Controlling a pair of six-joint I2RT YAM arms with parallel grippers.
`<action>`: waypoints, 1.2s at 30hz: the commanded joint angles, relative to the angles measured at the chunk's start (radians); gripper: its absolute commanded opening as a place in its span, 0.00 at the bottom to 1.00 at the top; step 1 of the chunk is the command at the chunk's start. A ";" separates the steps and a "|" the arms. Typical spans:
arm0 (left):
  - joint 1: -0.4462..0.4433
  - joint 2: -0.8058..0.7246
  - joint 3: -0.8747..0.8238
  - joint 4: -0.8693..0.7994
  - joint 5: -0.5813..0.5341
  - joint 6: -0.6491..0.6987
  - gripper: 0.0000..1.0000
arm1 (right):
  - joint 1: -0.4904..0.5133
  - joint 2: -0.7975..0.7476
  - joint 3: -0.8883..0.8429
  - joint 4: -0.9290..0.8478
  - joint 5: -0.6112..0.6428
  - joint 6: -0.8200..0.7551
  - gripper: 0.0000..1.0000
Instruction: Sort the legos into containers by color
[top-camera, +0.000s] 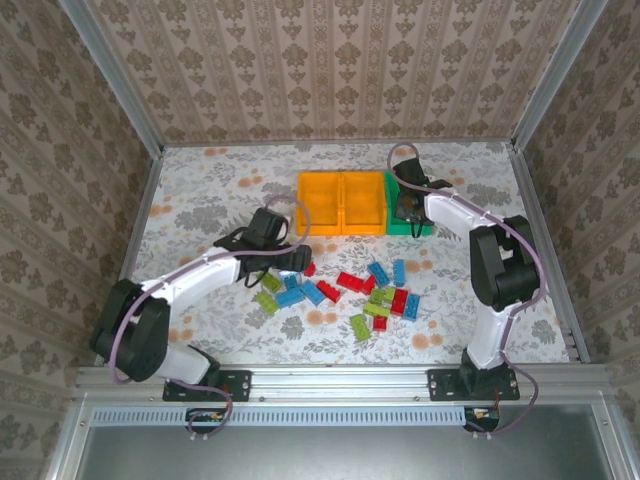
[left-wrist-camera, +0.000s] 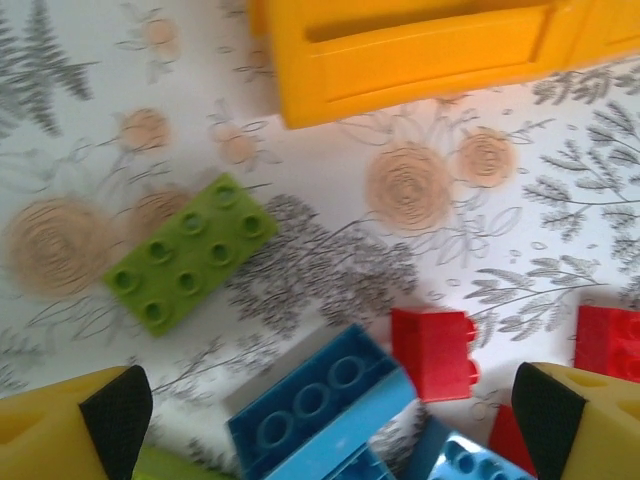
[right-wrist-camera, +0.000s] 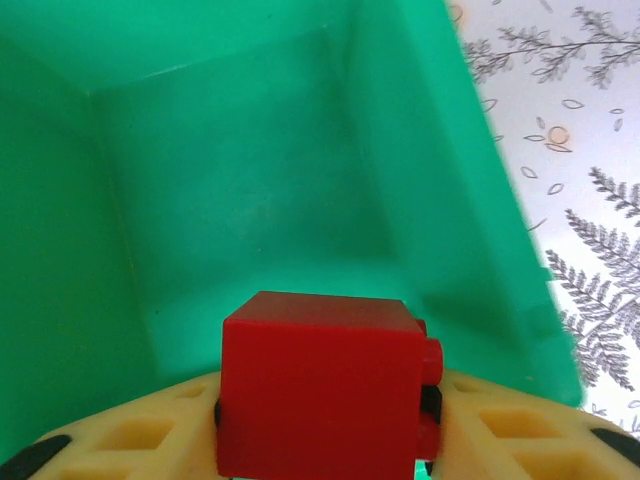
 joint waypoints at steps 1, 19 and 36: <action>-0.032 0.055 0.062 -0.028 0.026 0.034 0.93 | -0.006 0.019 0.027 -0.065 -0.010 0.014 0.55; -0.108 0.232 0.195 -0.117 -0.019 0.089 0.70 | 0.023 -0.140 -0.088 -0.013 -0.097 0.029 0.83; -0.119 0.333 0.263 -0.161 0.009 0.118 0.52 | 0.009 -0.279 -0.140 -0.024 -0.066 0.046 0.85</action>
